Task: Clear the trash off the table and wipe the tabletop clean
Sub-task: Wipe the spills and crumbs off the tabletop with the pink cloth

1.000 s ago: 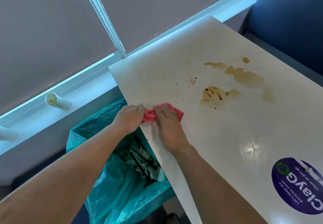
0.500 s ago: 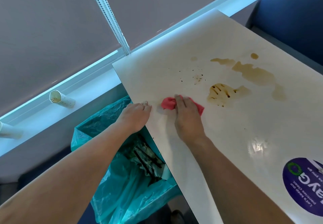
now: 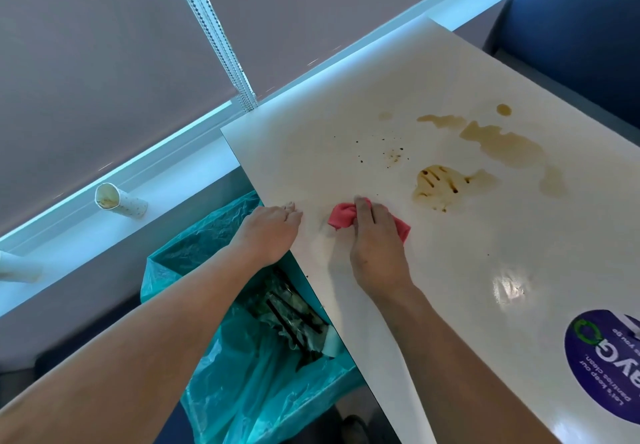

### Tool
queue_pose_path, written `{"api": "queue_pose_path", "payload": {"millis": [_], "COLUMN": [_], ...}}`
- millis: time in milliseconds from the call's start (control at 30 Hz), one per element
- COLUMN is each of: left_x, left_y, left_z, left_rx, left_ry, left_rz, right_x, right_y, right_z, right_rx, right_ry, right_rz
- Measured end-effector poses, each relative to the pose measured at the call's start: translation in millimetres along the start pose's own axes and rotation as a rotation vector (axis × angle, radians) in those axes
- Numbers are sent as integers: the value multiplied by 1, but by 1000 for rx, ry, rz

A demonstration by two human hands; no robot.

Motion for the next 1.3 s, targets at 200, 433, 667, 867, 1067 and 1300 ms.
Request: {"api": "queue_pose_path", "payload": {"millis": [200, 433, 667, 867, 1067, 1300], "left_x": [-1, 1, 1, 3, 6, 5], "left_y": [-2, -1, 0, -2, -7, -6], "left_z": [2, -3, -4, -7, -5, -6], "left_rx": [188, 312, 518, 687, 653, 685], "left_ry": [-85, -137, -246, -302, -296, -304], "left_rz": [-12, 3, -10, 46, 14, 3], "right_x": [-51, 8, -36, 8, 98, 80], "right_y": [-5, -4, 6, 42, 60, 27], "right_z": [-5, 8, 12, -35, -49, -57], "right_rx": [-106, -69, 151, -27, -140, -393], "right_ry": [-15, -70, 35, -228, -406, -354], "right_rz": [-67, -65, 53, -119, -128, -83]}}
Point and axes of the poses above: each hand's wrist, its own x-axis away from the middle knuckle, its own y-axis out of the palm, z = x × y, the point moved 2 cm from there along -x, towards the middle knuckle, and after that the axes turned 2 degrees about x, right-handed, at the moved point
